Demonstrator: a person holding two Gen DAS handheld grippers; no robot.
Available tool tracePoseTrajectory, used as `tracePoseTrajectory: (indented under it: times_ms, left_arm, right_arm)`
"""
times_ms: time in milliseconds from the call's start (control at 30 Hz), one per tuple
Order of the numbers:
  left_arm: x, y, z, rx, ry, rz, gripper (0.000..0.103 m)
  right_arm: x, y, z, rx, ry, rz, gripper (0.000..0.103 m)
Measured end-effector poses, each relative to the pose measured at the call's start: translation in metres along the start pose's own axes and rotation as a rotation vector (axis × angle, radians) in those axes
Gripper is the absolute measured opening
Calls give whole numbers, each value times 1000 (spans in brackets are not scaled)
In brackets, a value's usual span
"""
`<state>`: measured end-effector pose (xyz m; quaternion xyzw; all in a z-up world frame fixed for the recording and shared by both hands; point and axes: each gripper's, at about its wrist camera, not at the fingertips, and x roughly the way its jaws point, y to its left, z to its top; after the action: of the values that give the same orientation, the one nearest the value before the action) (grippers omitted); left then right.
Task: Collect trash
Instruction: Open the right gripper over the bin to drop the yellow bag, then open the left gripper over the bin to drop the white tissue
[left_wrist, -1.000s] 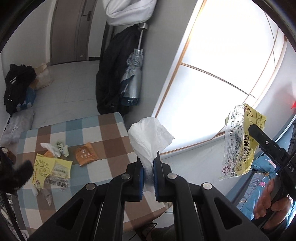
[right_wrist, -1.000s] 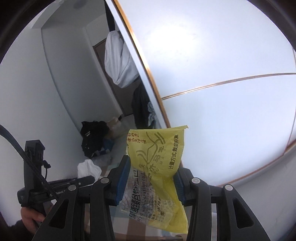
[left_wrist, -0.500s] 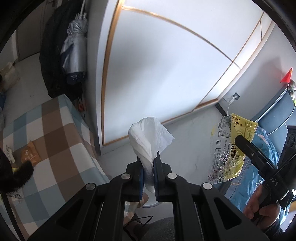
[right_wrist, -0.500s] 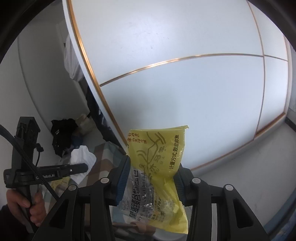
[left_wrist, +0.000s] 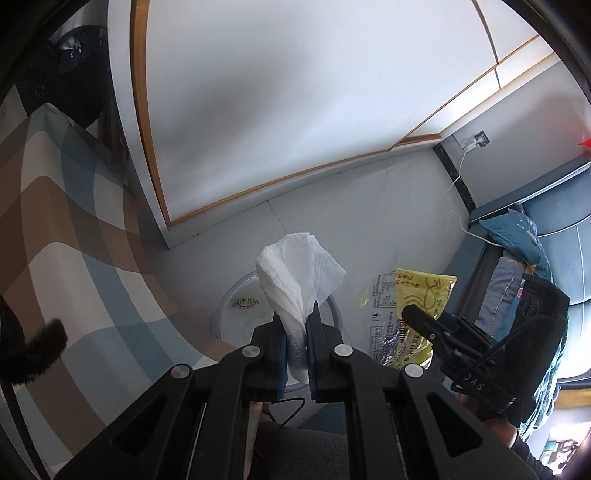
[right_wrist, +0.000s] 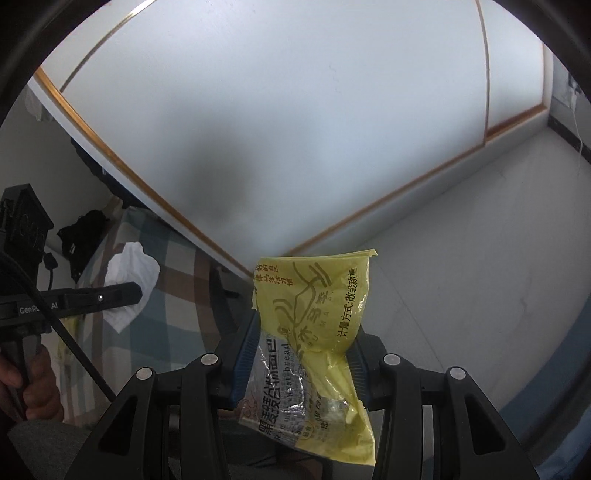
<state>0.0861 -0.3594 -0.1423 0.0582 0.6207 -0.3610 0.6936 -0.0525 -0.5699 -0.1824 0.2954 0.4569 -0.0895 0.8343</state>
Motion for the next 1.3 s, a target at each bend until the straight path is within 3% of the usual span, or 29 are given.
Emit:
tracePoseTrajectory:
  times_ms: [133,433,567,633,933,1033,1200,1300]
  left_arm:
    - [15,-3,4,-5,53,13,5]
    - [29,-4,10,-11,127,17,5]
    - [33,0,12,-40,154,9,5]
    - [35,-1,12,-45,161,8,5]
    - [50,-2,13,-54,212,10,5]
    - [57,-2,11,-71,247,-20,5]
    - [68,-7,5,-30,299,49,6]
    - [75,-11,2,-19,335,42,9]
  right_arm:
    - [37,-8,-10,52,83,19,45]
    - [88,-17,-23,87,181,16,46]
    - [104,-23,-25,108,217,26,60]
    - [106,-22,-25,106,226,33,68]
    - [95,-30,-25,108,217,52,70]
    - [82,-38,-24,128,201,57,74]
    - [58,-47,-22,118,160,23,79]
    - [47,-54,-22,139,140,17,80]
